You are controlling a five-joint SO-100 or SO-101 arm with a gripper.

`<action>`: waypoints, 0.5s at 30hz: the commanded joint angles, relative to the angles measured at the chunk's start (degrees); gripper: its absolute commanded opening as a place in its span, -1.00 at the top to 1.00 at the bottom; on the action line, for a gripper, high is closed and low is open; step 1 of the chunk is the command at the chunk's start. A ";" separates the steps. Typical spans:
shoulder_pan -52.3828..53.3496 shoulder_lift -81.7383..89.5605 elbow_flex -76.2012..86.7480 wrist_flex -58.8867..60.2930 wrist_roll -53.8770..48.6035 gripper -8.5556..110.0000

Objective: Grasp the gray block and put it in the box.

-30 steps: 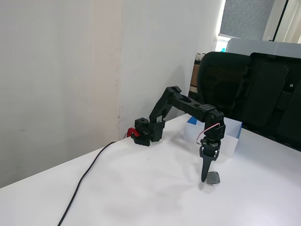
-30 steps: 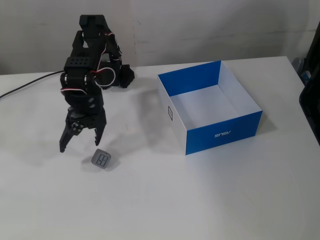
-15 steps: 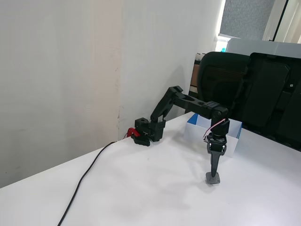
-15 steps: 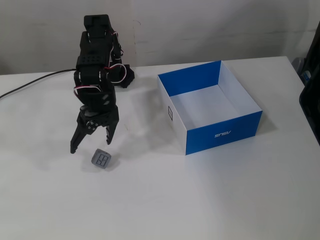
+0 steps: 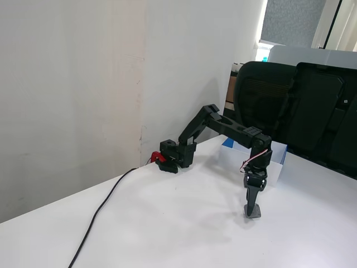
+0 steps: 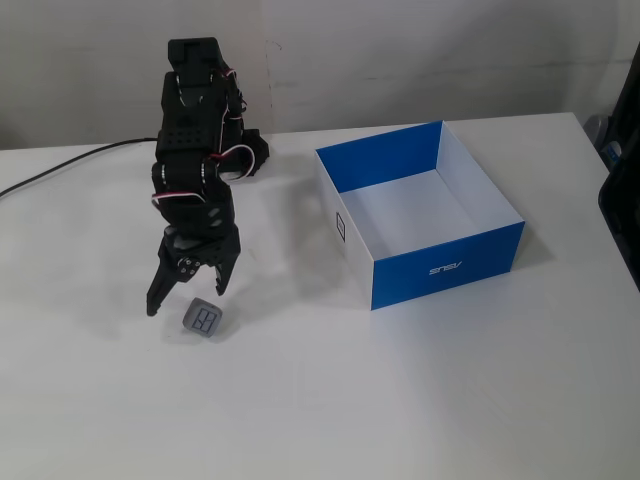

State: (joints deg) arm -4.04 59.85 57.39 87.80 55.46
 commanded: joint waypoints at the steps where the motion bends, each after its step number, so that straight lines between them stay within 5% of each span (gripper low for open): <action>1: 0.00 0.88 -4.66 -0.97 -0.88 0.12; 9: -0.35 -6.15 -12.30 0.00 -1.49 0.13; 15: 0.18 -15.12 -25.93 5.27 -2.99 0.38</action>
State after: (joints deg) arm -4.04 45.35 41.84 90.44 53.88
